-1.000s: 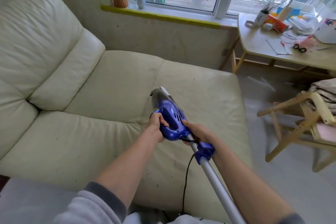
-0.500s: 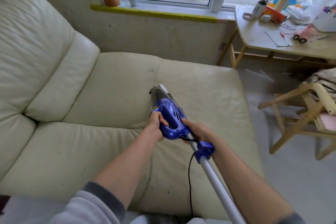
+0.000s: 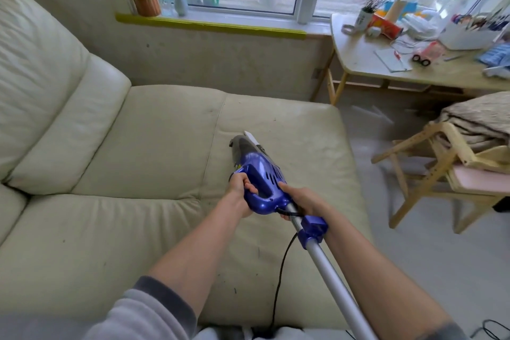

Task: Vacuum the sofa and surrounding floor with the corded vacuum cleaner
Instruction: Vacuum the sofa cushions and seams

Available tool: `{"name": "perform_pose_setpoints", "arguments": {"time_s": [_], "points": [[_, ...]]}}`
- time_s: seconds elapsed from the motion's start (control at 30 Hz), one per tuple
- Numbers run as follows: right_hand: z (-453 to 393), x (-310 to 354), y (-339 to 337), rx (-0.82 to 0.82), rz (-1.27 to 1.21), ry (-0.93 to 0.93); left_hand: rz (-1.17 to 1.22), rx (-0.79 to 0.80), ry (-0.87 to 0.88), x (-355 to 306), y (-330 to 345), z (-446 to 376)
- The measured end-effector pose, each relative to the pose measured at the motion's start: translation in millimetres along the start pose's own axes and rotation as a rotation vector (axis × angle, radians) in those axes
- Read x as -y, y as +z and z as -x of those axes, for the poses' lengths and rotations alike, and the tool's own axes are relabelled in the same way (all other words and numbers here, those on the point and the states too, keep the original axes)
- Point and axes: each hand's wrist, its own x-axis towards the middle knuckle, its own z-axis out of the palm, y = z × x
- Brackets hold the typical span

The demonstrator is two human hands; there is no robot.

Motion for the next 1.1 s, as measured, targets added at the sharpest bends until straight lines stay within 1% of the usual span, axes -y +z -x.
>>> {"name": "perform_pose_setpoints", "arguments": {"time_s": [0.33,0.63,0.77,0.97,1.1], "points": [[26.1,-30.3,-106.7,-0.109,-0.135,0.007,-0.188,0.05,-0.046,70.5,91.6,4.5],[53.2,-55.3,-207.7,-0.193,-0.304,-0.045,-0.373,0.173,-0.098,133.4,183.8,1.8],[51.4,-66.7,-243.6,-0.262,-0.37,-0.018,-0.445,0.207,-0.139,158.6,217.0,-5.6],[37.1,-77.1,-285.0,-0.274,-0.448,0.018,-0.526,0.23,-0.173,183.4,258.3,-26.3],[23.4,-72.2,-304.1,-0.253,-0.481,0.041,-0.534,0.203,-0.183,189.7,276.0,-44.5]]}}
